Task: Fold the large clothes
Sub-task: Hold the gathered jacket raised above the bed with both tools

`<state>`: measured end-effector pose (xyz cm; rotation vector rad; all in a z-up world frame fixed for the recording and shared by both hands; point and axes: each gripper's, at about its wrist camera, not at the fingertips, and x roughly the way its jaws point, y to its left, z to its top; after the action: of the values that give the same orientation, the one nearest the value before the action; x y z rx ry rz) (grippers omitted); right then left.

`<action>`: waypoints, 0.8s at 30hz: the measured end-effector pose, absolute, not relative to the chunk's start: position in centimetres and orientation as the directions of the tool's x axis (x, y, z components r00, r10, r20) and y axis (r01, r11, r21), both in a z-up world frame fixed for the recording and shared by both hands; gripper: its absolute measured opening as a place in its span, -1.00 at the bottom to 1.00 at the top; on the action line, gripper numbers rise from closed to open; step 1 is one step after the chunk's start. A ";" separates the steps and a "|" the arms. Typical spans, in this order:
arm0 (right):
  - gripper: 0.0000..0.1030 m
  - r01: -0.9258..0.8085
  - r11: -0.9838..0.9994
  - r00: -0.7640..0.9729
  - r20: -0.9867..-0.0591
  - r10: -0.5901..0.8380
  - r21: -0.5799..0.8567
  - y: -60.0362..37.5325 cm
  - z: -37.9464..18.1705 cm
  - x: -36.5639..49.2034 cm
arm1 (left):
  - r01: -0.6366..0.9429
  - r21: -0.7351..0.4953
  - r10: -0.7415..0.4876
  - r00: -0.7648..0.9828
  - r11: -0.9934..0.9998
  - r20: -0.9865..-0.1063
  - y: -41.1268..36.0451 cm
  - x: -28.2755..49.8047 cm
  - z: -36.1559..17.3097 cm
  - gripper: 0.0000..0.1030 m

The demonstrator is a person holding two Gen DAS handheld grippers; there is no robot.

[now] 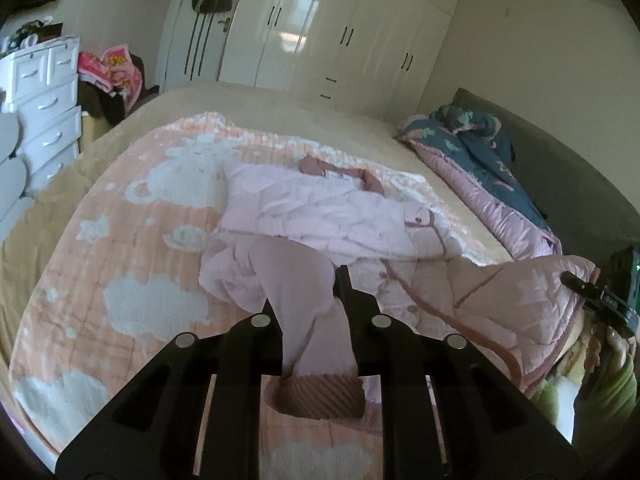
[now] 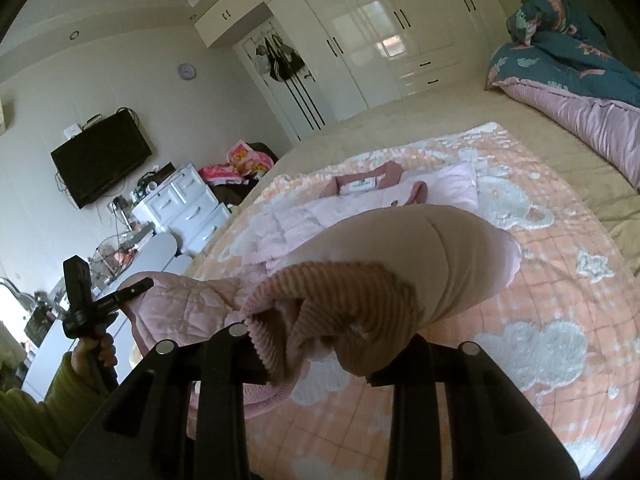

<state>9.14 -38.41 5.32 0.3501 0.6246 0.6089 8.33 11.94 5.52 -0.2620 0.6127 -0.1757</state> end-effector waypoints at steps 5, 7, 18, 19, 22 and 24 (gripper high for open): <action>-0.44 -0.424 0.764 0.652 -0.422 0.630 0.486 -38.8 6.1 9.8 | 0.077 -0.305 -0.233 0.822 0.949 -0.520 12.3 9.3 6.6 -0.83; -0.44 -0.422 0.762 0.655 -0.416 0.631 0.492 -39.0 6.5 10.2 | 0.074 -0.317 -0.236 0.828 0.945 -0.509 12.5 9.7 7.1 -0.83; -0.45 -0.434 0.774 0.683 -0.393 0.616 0.461 -38.9 9.7 12.1 | 0.075 -0.316 -0.225 0.854 0.946 -0.469 12.9 11.7 10.1 -0.83; -0.45 -0.434 0.775 0.685 -0.392 0.615 0.459 -38.8 9.9 12.2 | 0.075 -0.314 -0.223 0.855 0.946 -0.468 12.8 11.8 10.2 -0.83; -0.45 -0.433 0.774 0.687 -0.387 0.615 0.462 -38.8 10.4 12.9 | 0.073 -0.315 -0.221 0.857 0.946 -0.465 12.9 12.4 10.7 -0.83; -0.45 -0.431 0.775 0.691 -0.384 0.612 0.461 -38.8 10.8 13.3 | 0.071 -0.313 -0.217 0.859 0.947 -0.464 13.0 12.8 11.0 -0.83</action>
<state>13.33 -38.84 10.76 0.3515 0.5514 0.5967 12.84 12.99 11.01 -0.2921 0.5172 -0.1538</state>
